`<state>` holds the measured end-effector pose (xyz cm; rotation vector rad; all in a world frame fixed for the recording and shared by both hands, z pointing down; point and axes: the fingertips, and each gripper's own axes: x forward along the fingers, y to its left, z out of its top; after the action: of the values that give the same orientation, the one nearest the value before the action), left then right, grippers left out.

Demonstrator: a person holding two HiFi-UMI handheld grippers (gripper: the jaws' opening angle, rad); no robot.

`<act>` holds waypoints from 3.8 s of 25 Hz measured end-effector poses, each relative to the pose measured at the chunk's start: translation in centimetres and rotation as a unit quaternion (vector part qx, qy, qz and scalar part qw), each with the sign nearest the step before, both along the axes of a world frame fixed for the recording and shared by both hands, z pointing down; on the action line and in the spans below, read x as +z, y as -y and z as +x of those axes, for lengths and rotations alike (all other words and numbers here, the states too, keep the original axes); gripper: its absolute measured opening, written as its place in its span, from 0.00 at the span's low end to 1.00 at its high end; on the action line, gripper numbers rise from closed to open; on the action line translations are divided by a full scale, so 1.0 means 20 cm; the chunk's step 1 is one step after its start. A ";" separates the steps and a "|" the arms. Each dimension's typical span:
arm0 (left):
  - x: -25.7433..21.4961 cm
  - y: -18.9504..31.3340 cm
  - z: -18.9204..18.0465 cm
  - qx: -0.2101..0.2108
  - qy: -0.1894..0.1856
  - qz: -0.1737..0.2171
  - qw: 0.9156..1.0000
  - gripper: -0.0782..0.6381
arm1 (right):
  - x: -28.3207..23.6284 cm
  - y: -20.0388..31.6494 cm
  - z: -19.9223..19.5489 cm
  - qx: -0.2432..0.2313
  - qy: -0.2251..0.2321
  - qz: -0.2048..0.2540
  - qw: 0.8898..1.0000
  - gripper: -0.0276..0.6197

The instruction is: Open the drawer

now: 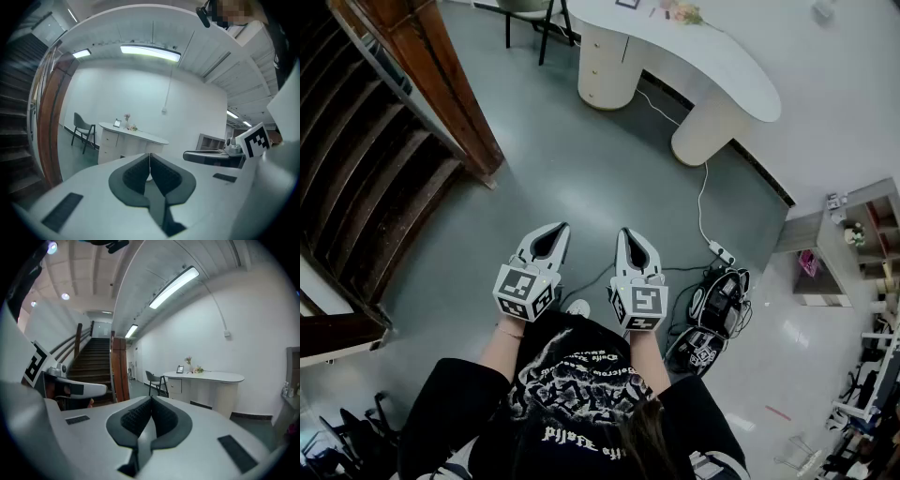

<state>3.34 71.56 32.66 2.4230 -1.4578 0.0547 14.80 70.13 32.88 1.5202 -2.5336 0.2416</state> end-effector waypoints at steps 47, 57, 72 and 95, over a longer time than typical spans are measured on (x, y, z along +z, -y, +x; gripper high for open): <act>0.11 1.99 -0.70 0.085 0.001 -0.045 0.995 0.15 | 0.16 1.81 -0.63 0.114 0.015 -0.075 0.990 0.08; 0.12 2.05 -0.69 0.078 -0.002 -0.037 0.996 0.15 | 0.16 1.94 -0.64 0.091 0.000 -0.064 0.994 0.08; 0.21 2.72 -0.46 0.025 0.043 -0.044 0.998 0.15 | 0.24 2.79 -0.48 0.012 0.016 -0.071 0.997 0.08; 0.33 3.66 -0.12 -0.078 0.071 -0.101 0.989 0.15 | 0.31 3.82 -0.22 -0.101 0.005 -0.097 0.990 0.08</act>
<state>0.96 -1.68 39.30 2.1756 -1.6140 0.3296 10.48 -6.19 39.16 1.1866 -2.5618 0.4512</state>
